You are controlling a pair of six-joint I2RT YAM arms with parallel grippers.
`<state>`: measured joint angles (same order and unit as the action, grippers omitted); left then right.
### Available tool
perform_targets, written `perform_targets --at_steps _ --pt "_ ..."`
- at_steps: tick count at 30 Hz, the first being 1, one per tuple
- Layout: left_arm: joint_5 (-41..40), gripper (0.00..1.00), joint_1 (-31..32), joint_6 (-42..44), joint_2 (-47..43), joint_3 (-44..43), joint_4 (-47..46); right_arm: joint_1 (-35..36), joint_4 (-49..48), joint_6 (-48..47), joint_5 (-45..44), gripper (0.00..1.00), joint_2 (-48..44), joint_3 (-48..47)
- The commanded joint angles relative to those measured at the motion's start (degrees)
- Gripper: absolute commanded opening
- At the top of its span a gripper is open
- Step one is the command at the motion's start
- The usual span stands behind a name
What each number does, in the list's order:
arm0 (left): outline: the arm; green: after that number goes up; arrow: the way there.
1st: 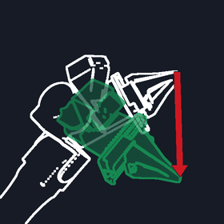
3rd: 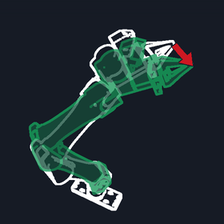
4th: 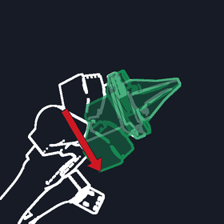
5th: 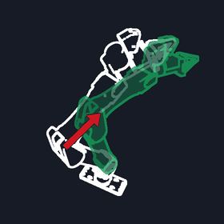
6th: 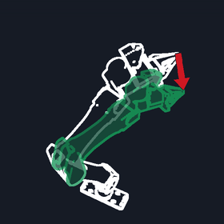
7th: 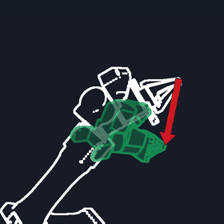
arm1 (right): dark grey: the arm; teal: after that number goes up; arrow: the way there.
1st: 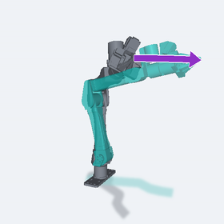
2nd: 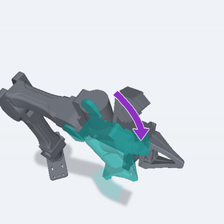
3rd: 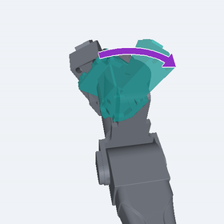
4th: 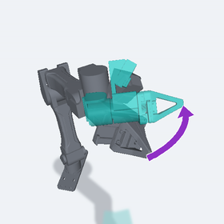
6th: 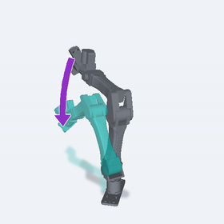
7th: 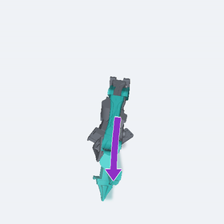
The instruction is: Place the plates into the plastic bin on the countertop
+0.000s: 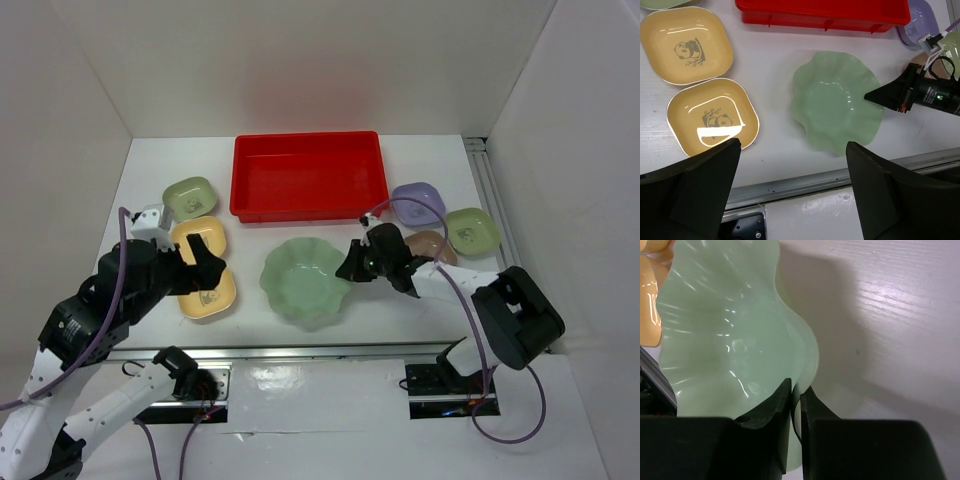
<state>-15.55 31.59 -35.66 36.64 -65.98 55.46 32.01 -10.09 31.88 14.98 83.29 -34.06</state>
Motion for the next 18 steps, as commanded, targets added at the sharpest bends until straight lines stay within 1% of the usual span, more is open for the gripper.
perform_targets --at_steps 1,3,6,8,10,11,12,13,14,18 --pt "-1.7 1.00 0.1 2.3 -0.8 0.0 -0.4 0.7 4.6 -1.6 -3.4 0.06 -2.9 2.4" --pt "-1.7 1.00 0.1 2.3 -0.8 0.0 0.2 1.2 9.1 -1.6 -3.9 0.00 -7.2 2.4" --pt "-2.2 1.00 0.1 2.3 -1.3 0.0 0.2 1.9 14.7 -2.2 -3.2 0.00 -13.7 1.6" --pt "-2.7 1.00 0.1 1.7 -1.8 0.0 0.2 2.4 16.7 -2.7 0.3 0.00 -16.8 0.1" --pt "-2.7 1.00 0.1 1.7 -1.8 0.0 0.2 2.4 16.7 -2.7 5.9 0.00 -20.9 -1.4" --pt "-2.0 1.00 0.1 1.2 -1.2 0.0 0.2 2.4 16.7 -2.0 6.6 0.00 -21.8 -3.9" --pt "-2.0 1.00 0.1 1.2 -1.2 0.0 0.2 2.4 17.2 -2.0 7.2 0.00 -22.3 -5.5" --pt "-0.1 1.00 0.1 1.2 -0.7 -0.6 0.2 1.9 17.9 -2.8 7.2 0.00 -22.3 -7.3" --pt "1.0 1.00 0.1 1.2 -0.7 -0.6 0.2 1.9 18.8 -3.3 7.2 0.00 -21.3 -11.8" --pt "5.8 1.00 0.1 1.7 0.5 -0.6 -0.9 -0.5 21.2 -6.7 5.6 0.00 -14.5 -23.0"
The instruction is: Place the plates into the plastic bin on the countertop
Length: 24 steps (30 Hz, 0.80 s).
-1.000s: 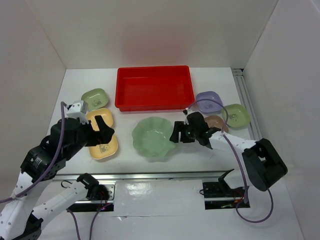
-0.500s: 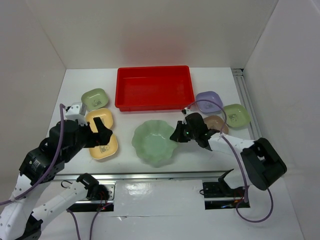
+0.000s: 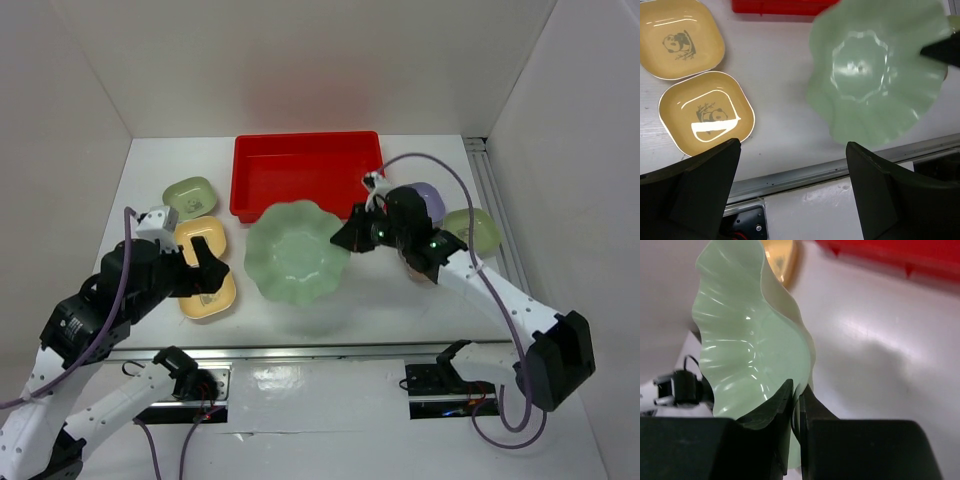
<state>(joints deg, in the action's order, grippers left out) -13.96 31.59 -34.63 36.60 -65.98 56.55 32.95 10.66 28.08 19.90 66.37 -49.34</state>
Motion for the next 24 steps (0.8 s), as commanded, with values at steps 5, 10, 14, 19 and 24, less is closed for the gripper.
perform_targets --at_steps 5,10,14,19,24 --pt "10.4 1.00 0.1 0.7 -0.8 1.2 -3.2 -7.6 -1.9 -2.9 1.2 0.00 15.5 -20.7" --pt "14.9 1.00 0.1 0.7 -2.9 2.4 -4.3 -13.1 -5.7 -0.5 1.7 0.00 30.2 -35.3" --pt "16.0 1.00 0.1 0.7 -2.9 3.0 -4.3 -17.1 -11.2 1.6 4.9 0.00 41.1 -42.9" --pt "16.0 1.00 0.1 1.4 -2.9 4.0 -4.3 -20.4 -16.5 4.4 7.6 0.00 51.3 -47.7" --pt "15.4 1.00 0.1 1.9 -2.4 5.9 -4.8 -20.4 -15.5 3.8 7.0 0.00 59.9 -54.3"
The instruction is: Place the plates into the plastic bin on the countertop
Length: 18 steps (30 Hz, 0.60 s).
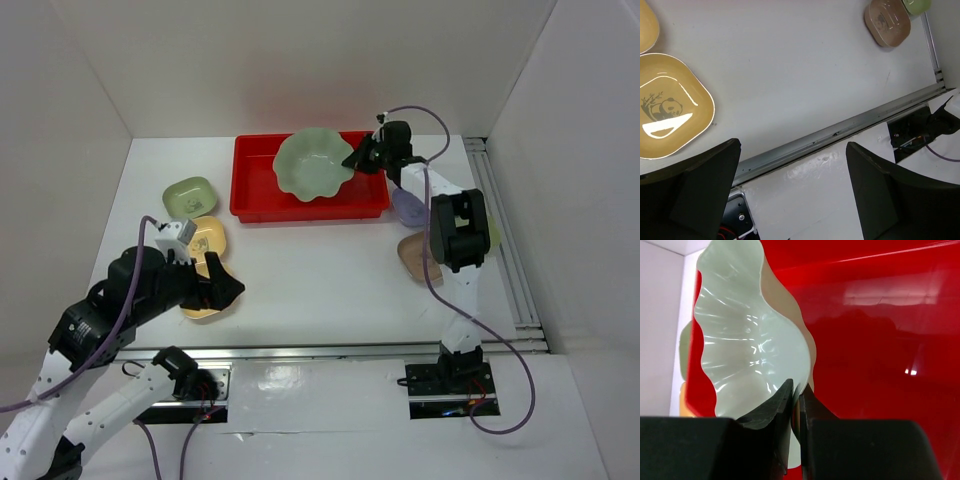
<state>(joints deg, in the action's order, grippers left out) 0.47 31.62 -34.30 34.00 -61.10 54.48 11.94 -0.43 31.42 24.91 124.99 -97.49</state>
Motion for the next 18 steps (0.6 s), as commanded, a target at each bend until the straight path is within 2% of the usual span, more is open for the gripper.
perform_targets --at_steps 1,3,4,5,8,10,15,18 --pt "1.6 1.00 0.1 1.6 0.2 1.8 -3.2 0.1 -3.8 0.5 2.0 0.01 2.5 -9.2" --pt "1.6 1.00 0.1 1.6 0.2 3.0 -3.9 0.1 -2.0 0.5 2.7 0.09 5.6 -11.8" --pt "1.6 1.00 0.1 1.6 0.2 3.0 -3.9 0.1 -1.9 0.5 3.5 0.23 5.6 -13.3" --pt "0.9 1.00 0.1 1.6 0.2 3.0 -3.9 0.1 -1.9 0.5 3.5 0.58 6.3 -13.3" --pt "-1.3 1.00 0.1 0.4 0.7 3.0 -3.2 0.1 -1.3 -0.6 3.4 0.90 5.1 -14.4" --pt "-2.7 1.00 0.1 -0.3 2.3 1.4 -2.4 0.1 -0.8 -1.1 3.4 1.00 3.8 -14.4" --pt "-5.5 1.00 0.1 -3.1 6.5 0.9 -1.9 1.1 5.9 -5.9 -1.2 1.00 -4.7 -14.4" --pt "-9.3 1.00 0.1 -8.0 11.9 0.9 -1.4 2.5 8.7 -9.7 -5.8 1.00 -13.1 -8.3"
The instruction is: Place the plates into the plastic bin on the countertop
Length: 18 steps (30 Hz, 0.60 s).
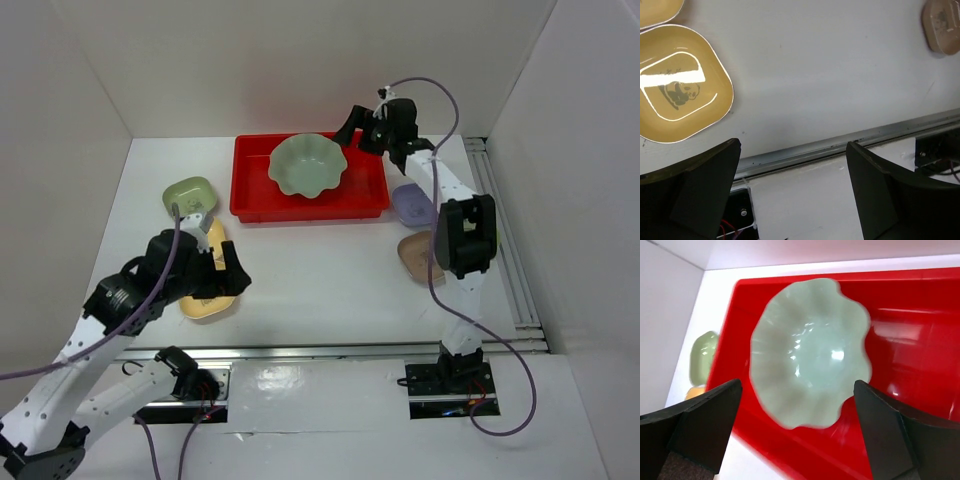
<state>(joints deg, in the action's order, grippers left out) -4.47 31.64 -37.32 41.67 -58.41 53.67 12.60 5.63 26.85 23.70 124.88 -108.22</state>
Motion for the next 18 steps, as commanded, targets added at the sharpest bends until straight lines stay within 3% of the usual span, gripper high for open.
perform_targets --at_steps 1,3,9,18 --pt "-4.4 1.00 0.1 -6.2 5.9 -1.8 -0.6 2.4 3.2 -5.1 -4.6 1.00 -15.3 4.7" --pt "-4.9 1.00 0.1 -8.1 8.9 -1.3 -0.6 2.4 3.2 -5.8 -4.6 1.00 -23.0 9.7" --pt "-9.9 1.00 0.1 -14.9 16.5 0.4 -4.9 6.5 -6.6 -4.6 -1.4 1.00 -49.7 39.9" --pt "-11.0 0.94 -0.4 -16.2 25.0 5.8 -13.4 14.2 -2.1 -5.1 -3.9 1.00 -66.7 48.1"
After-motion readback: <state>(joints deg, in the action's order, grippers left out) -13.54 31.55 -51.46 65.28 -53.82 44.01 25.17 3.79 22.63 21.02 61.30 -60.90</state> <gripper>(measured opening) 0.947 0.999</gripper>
